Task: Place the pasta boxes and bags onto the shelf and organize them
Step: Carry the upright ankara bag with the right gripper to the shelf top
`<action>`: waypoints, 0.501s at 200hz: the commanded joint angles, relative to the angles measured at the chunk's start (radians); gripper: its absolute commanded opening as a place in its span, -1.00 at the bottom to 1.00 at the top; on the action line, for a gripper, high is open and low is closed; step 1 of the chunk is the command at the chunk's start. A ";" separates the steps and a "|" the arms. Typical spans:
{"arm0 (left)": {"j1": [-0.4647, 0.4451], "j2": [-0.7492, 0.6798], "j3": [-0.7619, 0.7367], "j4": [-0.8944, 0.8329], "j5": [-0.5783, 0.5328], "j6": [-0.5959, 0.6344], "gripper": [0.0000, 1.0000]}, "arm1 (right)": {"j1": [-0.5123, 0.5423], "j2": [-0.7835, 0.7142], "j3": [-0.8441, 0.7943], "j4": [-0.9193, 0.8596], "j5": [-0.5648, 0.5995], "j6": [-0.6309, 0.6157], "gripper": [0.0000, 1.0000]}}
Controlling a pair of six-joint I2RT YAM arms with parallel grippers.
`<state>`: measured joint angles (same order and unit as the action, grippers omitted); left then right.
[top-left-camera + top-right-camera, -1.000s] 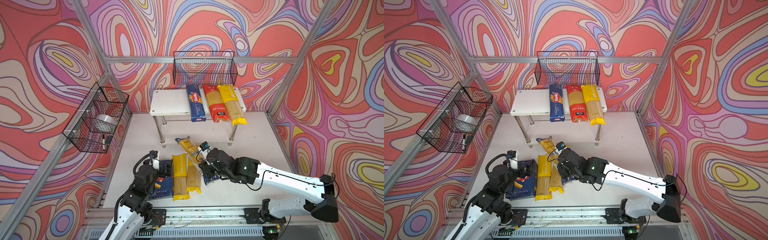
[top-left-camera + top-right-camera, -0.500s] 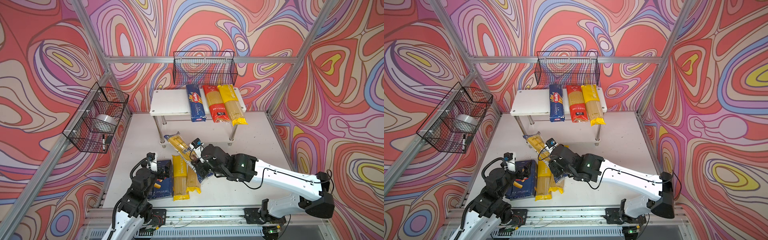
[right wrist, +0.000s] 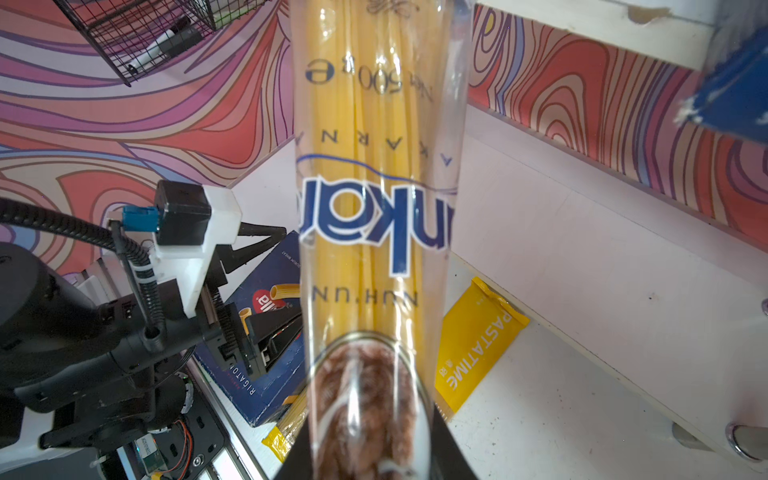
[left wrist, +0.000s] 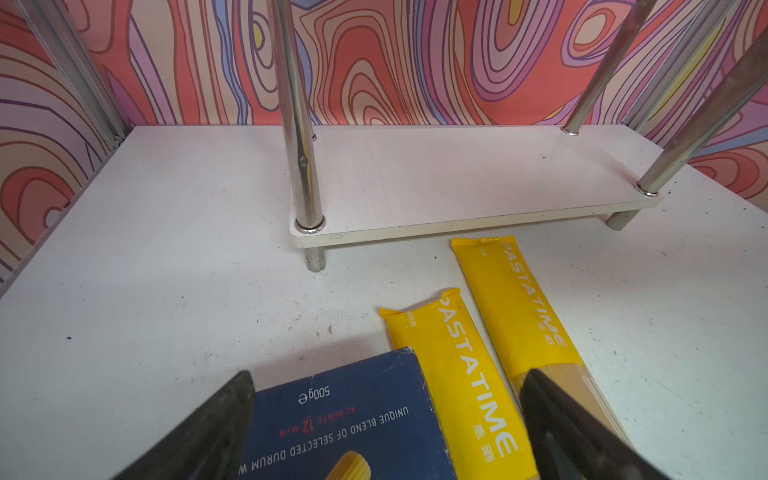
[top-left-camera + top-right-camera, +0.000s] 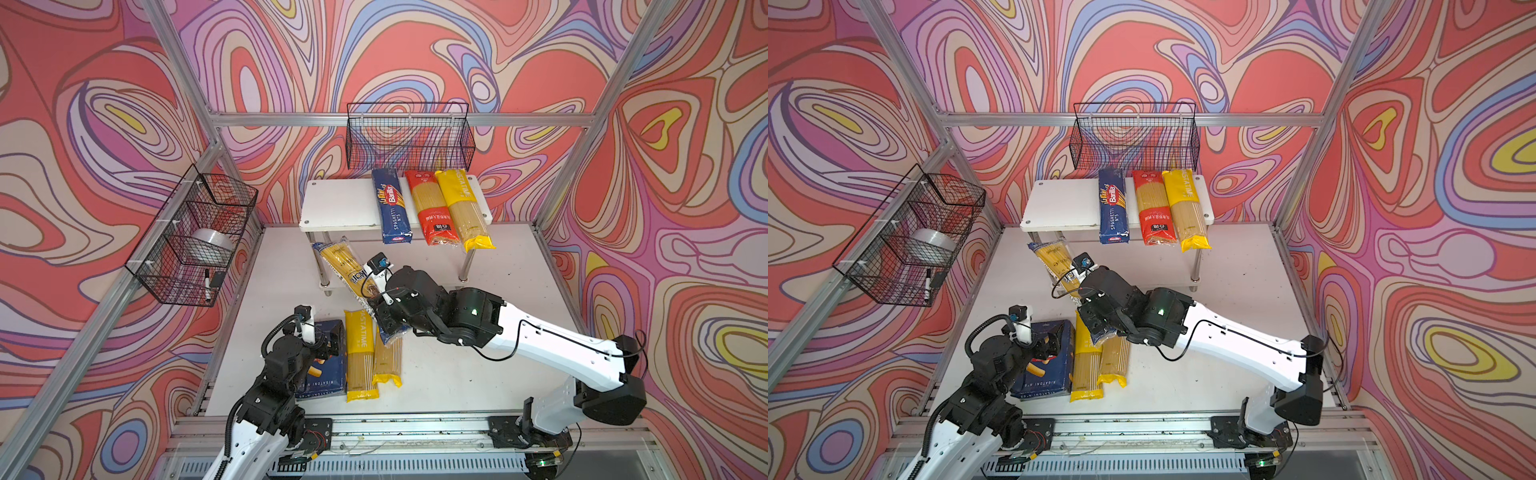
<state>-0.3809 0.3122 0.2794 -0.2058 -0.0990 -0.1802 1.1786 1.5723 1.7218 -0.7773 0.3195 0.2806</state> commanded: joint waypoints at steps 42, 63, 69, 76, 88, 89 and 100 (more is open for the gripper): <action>-0.005 0.023 0.000 -0.002 -0.002 -0.005 1.00 | -0.014 0.135 0.318 -0.029 0.151 -0.002 -1.00; -0.003 0.032 0.001 0.001 -0.001 -0.004 1.00 | -0.029 0.182 0.399 -0.065 0.143 0.003 -1.00; -0.004 0.034 0.001 0.002 -0.001 -0.004 1.00 | -0.034 0.194 0.421 -0.073 0.139 0.004 -1.00; -0.005 0.037 0.003 0.003 -0.001 -0.004 1.00 | -0.041 0.216 0.448 -0.086 0.132 0.006 -1.00; -0.003 0.041 0.003 0.005 0.001 -0.002 1.00 | -0.056 0.246 0.491 -0.104 0.119 0.011 -1.00; -0.003 0.042 0.003 0.005 0.001 -0.002 1.00 | -0.057 0.248 0.494 -0.105 0.118 0.011 -1.00; -0.005 0.044 0.004 0.005 0.001 -0.002 1.00 | -0.070 0.265 0.516 -0.106 0.109 0.008 -1.00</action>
<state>-0.3809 0.3489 0.2794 -0.2050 -0.0982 -0.1802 1.1370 1.8233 2.1460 -0.9485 0.4030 0.2817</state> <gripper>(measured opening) 0.994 0.270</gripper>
